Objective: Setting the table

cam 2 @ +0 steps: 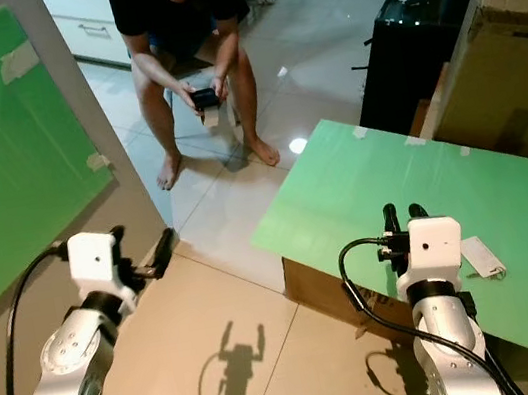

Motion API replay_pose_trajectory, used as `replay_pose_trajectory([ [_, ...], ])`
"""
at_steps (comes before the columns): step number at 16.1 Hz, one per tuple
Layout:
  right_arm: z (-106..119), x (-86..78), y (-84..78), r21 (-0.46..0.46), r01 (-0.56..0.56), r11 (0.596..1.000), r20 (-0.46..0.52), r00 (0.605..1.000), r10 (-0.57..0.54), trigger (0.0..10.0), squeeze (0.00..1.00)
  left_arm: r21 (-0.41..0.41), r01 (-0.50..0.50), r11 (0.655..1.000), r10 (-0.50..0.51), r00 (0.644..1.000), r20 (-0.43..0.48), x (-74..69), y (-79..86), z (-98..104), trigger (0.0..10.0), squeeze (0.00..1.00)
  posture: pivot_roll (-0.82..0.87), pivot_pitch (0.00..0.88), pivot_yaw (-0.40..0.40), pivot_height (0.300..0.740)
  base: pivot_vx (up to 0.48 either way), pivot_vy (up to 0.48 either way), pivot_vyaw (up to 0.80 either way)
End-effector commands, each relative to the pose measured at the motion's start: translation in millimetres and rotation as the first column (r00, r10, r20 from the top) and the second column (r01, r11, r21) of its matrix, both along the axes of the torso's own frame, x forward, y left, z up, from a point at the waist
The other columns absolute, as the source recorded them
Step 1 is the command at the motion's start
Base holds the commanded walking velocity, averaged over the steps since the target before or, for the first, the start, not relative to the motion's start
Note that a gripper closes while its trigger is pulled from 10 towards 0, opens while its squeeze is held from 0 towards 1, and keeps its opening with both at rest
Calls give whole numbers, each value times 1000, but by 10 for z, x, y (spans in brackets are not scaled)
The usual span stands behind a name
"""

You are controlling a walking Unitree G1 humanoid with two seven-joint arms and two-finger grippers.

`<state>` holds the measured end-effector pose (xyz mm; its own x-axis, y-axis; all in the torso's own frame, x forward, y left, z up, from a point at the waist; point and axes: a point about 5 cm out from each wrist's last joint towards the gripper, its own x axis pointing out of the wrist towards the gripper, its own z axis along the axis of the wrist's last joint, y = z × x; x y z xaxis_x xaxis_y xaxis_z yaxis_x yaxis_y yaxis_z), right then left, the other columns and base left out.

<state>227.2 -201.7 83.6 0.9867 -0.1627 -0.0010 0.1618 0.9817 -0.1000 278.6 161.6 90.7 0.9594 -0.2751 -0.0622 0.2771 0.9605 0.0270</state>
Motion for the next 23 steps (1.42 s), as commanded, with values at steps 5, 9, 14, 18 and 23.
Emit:
replay_pose_trajectory([
  [5, -9, 33, 28, -13, -13, 1000, -22, 1000, 13, 10000, 0, 34, 138, 990, -141, 987, 76, 135, -201, 215, 10000, 0, -217, 47, 60, 674, 0, 0, -473],
  [9, -16, 65, 46, -19, -25, 1000, -26, 999, 25, 10000, 0, 30, 173, 984, -175, 981, 90, 145, -255, 249, 10000, 0, -217, 50, 58, 674, 0, -320, -489],
  [14, -27, 126, 109, -36, -64, 997, -42, 997, 62, 10000, 0, 36, 175, 984, -178, 978, 110, 182, -259, 281, 10000, 0, -207, 45, 52, 639, 0, -55, -181],
  [18, -41, 156, 117, -45, -66, 997, -48, 997, 63, 10000, 0, 75, 184, 980, -192, 974, 120, 188, -287, 279, 10000, 0, -207, 45, 55, 626, 0, 0, 0],
  [23, -47, 144, 122, -47, -67, 997, -48, 997, 64, 10000, 0, 91, 204, 975, -215, 967, 134, 187, -329, 303, 10000, 0, -210, 55, 58, 626, 0, 0, 0],
])
